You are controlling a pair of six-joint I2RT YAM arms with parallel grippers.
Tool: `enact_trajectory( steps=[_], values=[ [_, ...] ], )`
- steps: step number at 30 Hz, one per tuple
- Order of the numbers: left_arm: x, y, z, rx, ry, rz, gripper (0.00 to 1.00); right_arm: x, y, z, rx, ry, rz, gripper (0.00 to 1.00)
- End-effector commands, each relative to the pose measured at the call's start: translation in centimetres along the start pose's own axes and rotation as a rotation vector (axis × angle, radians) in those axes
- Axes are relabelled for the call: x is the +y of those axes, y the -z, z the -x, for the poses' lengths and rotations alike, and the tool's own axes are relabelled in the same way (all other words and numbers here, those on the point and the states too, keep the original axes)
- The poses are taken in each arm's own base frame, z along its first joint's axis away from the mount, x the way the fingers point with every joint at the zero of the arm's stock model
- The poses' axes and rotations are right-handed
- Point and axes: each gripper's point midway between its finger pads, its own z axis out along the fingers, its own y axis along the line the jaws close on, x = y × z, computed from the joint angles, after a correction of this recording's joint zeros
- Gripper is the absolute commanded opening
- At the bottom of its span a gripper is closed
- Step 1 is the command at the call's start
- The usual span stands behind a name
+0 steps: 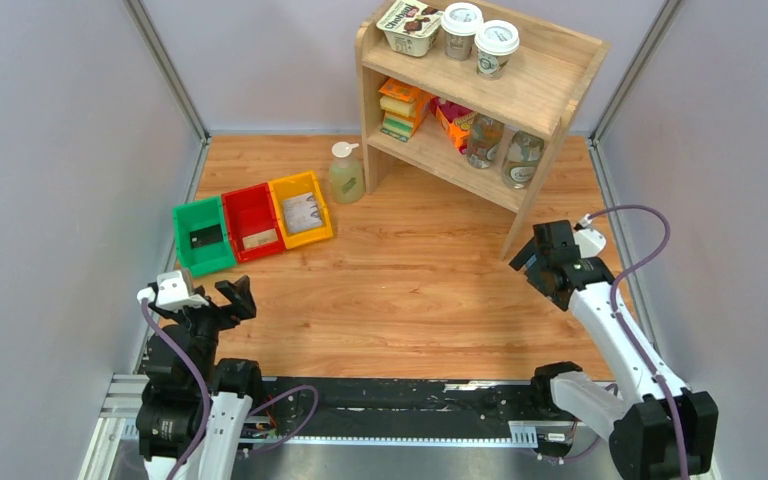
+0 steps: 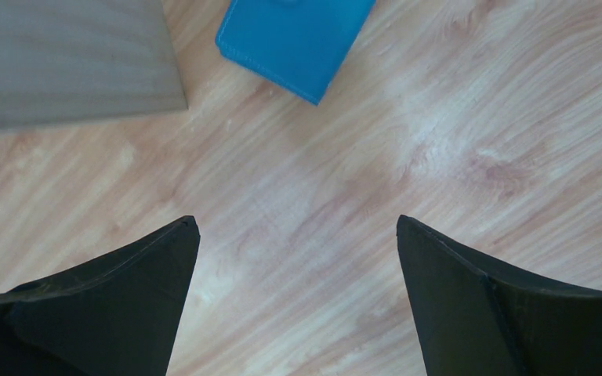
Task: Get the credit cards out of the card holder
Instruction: Move the card holder to the center of the board.
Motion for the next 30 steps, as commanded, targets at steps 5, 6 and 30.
enact_trajectory(
  steps=[5,6,30],
  values=[
    [-0.2,0.5,0.9,-0.057,0.024,-0.02,1.0,0.5,-4.4,5.1,-0.051,-0.295,0.178,1.0],
    [-0.2,0.6,0.9,-0.06,0.023,-0.02,1.0,0.3,-4.9,5.7,-0.06,-0.32,0.202,1.0],
    [0.5,0.7,0.9,-0.058,0.035,0.021,1.0,-2.7,-14.3,4.2,0.134,-0.547,0.259,0.44]
  ],
)
